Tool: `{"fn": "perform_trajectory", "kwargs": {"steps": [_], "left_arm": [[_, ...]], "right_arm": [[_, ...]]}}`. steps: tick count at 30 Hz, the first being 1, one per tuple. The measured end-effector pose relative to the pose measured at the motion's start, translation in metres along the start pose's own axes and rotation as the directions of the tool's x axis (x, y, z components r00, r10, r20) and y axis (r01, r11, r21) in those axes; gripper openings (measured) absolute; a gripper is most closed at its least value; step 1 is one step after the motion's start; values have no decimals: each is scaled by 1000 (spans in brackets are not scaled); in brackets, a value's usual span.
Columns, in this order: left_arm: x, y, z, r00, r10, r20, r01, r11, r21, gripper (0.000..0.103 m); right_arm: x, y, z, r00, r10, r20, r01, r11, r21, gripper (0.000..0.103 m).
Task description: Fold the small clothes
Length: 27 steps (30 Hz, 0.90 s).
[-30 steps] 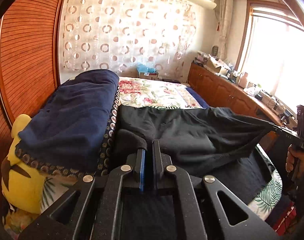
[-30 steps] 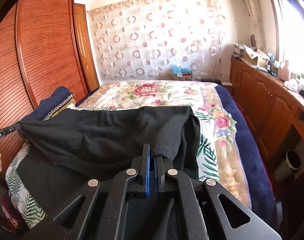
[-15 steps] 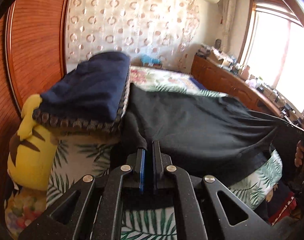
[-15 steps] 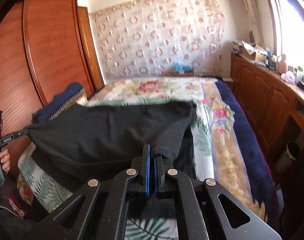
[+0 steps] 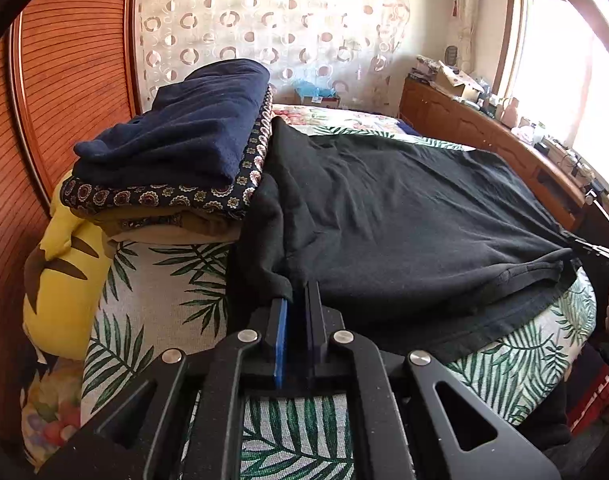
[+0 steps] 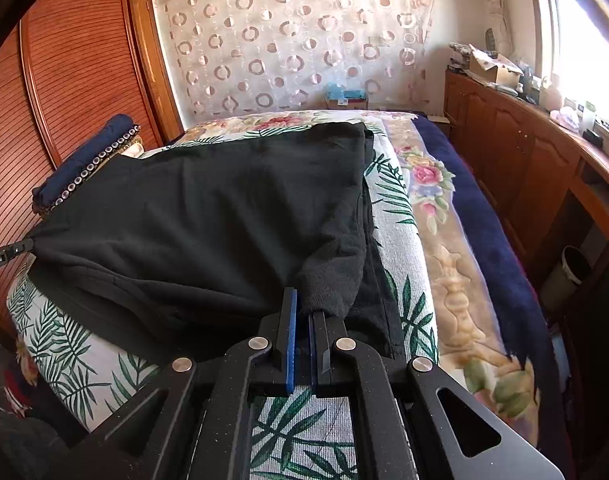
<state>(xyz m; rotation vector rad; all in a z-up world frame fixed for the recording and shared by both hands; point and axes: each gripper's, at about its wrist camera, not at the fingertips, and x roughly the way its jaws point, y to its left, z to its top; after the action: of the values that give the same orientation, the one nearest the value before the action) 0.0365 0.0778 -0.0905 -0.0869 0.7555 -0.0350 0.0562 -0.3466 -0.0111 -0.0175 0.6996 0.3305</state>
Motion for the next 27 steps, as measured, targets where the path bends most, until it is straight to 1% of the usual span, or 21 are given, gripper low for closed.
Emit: {"fn": "perform_trajectory", "kwargs": {"steps": [3,5,6,8,9,11,12,14,16,18,20,21,22,25,27], "left_arm": [[0,-1,-3,1000,1,-6,-1,1000,2,7],[-2,-1,-2,1000,-8,0,8,1000,1,14],[-4,-2,-1,1000,-11,7,11,1000,3,18],[-8,-2,1,1000,-14,26,14,1000,6,44],[-10,-1,2,999,-22,32,22,1000,4,47],[-11,0,4,999,-33,32,33,999,-5,57],[-11,1,4,999,-33,32,34,999,-6,59],[-11,1,4,999,-31,35,31,1000,-5,71],[-11,0,4,999,-30,38,30,1000,-3,79],[-11,-1,4,999,-27,37,27,1000,-1,79],[-11,-2,4,999,-24,37,24,1000,0,79],[-11,-2,4,999,-15,39,15,1000,1,79],[-11,-3,4,999,-6,39,6,1000,2,79],[-11,-5,4,999,-19,37,18,1000,4,79],[-10,-10,3,999,-15,35,14,1000,17,79]], "right_arm": [[1,2,1,1000,-3,-6,3,1000,-6,3],[-8,3,-6,1000,12,1,-12,1000,-10,5],[-11,3,-5,1000,13,5,-13,1000,-11,7],[-15,3,-7,1000,4,13,-4,1000,-17,9],[-18,3,-7,1000,1,19,-1,1000,-22,11],[-20,3,-9,1000,-6,26,6,1000,-31,16],[-21,4,-10,1000,-14,28,15,999,-36,20],[-24,4,-11,999,-24,32,25,999,-40,22],[-28,6,-12,999,-32,34,34,998,-50,26],[-32,8,-13,998,-47,44,50,997,-63,27],[-35,9,-12,997,-48,55,52,996,-66,31],[-37,9,-12,997,-45,62,49,997,-63,35],[-39,9,-11,997,-42,69,46,997,-59,37],[-38,15,-12,997,-18,70,22,998,-66,37],[-34,21,-14,998,-6,60,11,997,-77,37]]}}
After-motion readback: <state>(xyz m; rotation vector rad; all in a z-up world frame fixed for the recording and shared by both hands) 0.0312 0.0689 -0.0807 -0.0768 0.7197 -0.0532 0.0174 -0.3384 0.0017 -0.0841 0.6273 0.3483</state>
